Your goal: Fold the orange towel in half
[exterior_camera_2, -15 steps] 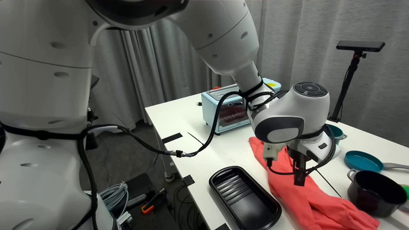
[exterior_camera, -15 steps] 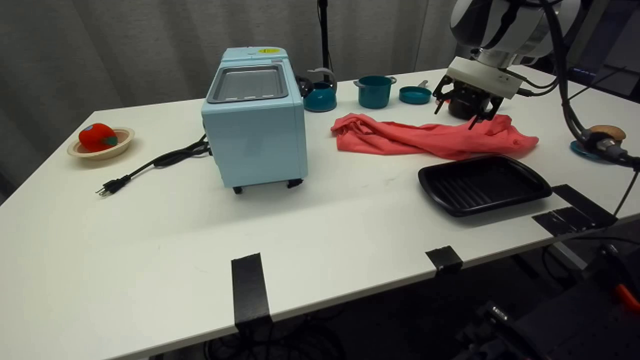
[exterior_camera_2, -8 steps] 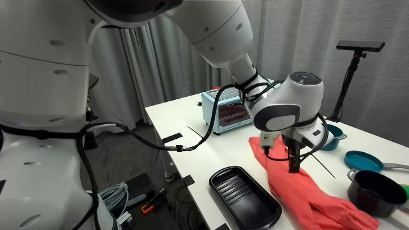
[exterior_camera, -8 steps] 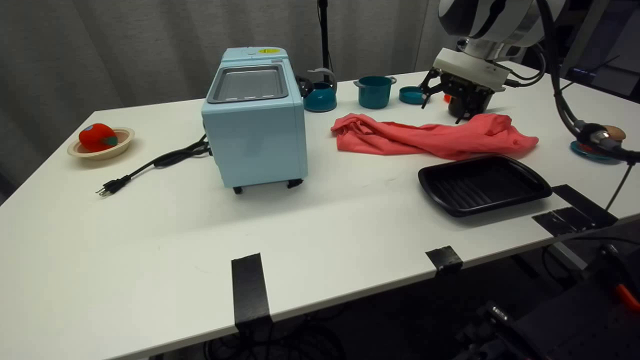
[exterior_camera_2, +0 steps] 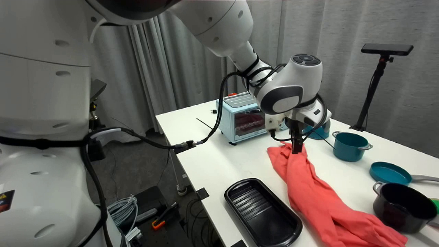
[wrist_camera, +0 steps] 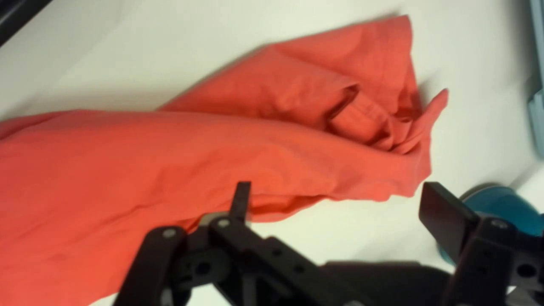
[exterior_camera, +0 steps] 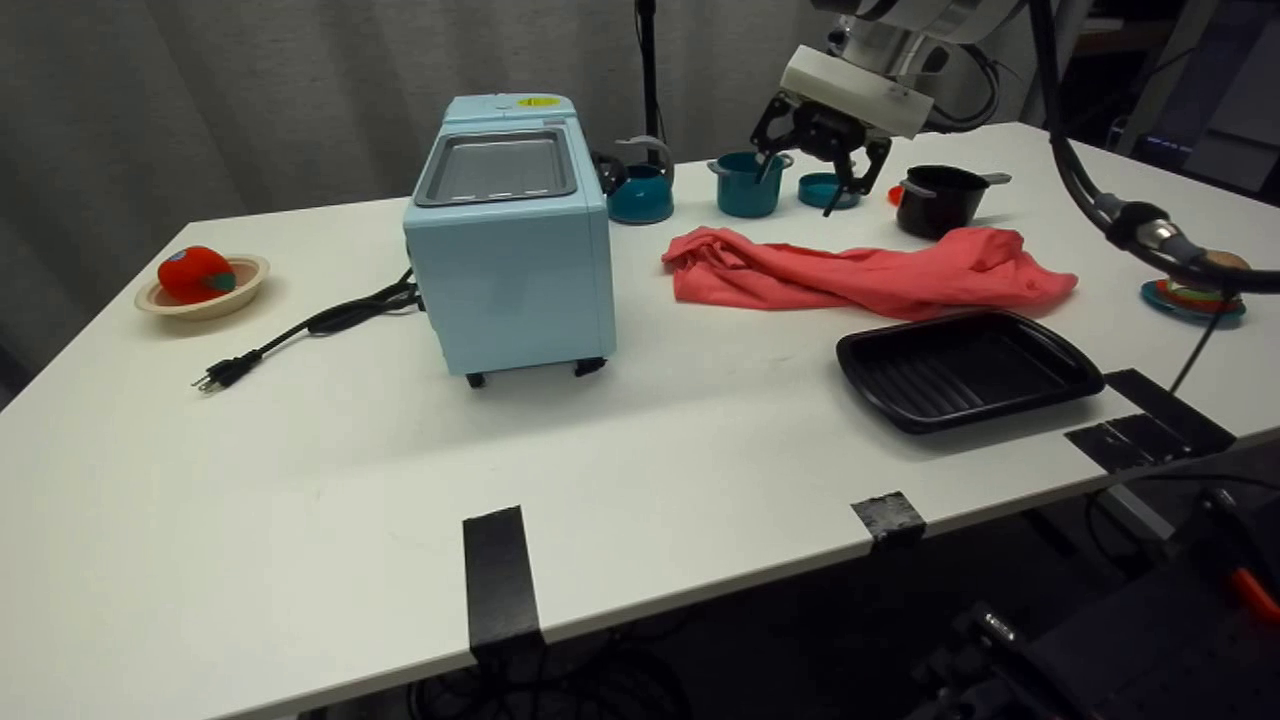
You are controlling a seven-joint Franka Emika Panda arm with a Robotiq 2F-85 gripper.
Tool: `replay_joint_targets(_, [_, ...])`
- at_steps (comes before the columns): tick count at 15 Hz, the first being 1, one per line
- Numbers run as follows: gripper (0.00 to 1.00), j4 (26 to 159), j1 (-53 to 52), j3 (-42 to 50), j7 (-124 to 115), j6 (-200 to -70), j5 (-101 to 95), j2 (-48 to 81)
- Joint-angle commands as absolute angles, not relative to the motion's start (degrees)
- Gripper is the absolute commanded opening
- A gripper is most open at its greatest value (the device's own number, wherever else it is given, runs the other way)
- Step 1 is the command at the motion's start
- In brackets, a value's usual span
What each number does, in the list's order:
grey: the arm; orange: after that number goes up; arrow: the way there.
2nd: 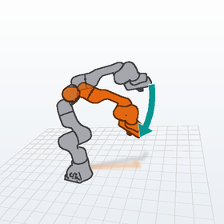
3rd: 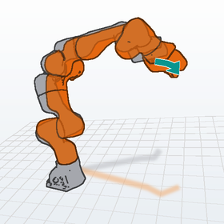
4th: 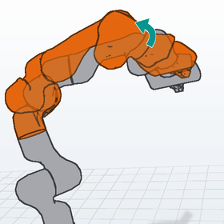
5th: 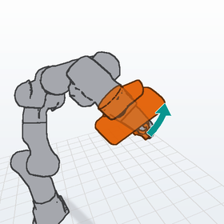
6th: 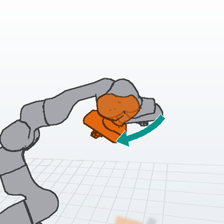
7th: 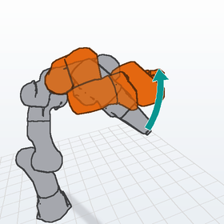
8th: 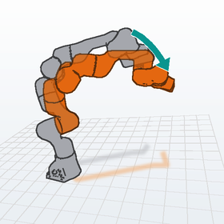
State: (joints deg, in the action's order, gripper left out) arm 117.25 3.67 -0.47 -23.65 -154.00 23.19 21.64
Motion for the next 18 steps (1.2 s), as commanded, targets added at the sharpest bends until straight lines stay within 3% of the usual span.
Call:
replay_joint_targets(1, [1.0,112.3,1.9,-3.0,-23.1,-153.5,25.6,24.1])
replay_joint_targets(9, [1.0,92.3,-2.8,-0.4,-24.5,-149.5,17.7,37.6])
replay_joint_targets(16, [1.0,71.3,-2.6,3.4,-24.6,-133.6,9.5,49.7])
replay_joint_targets(17, [1.0,79.8,-2.5,3.0,-23.8,-139.8,10.6,45.1])
replay_joint_targets(18, [1.0,77.4,-2.4,3.0,-23.8,-137.4,10.5,46.4])
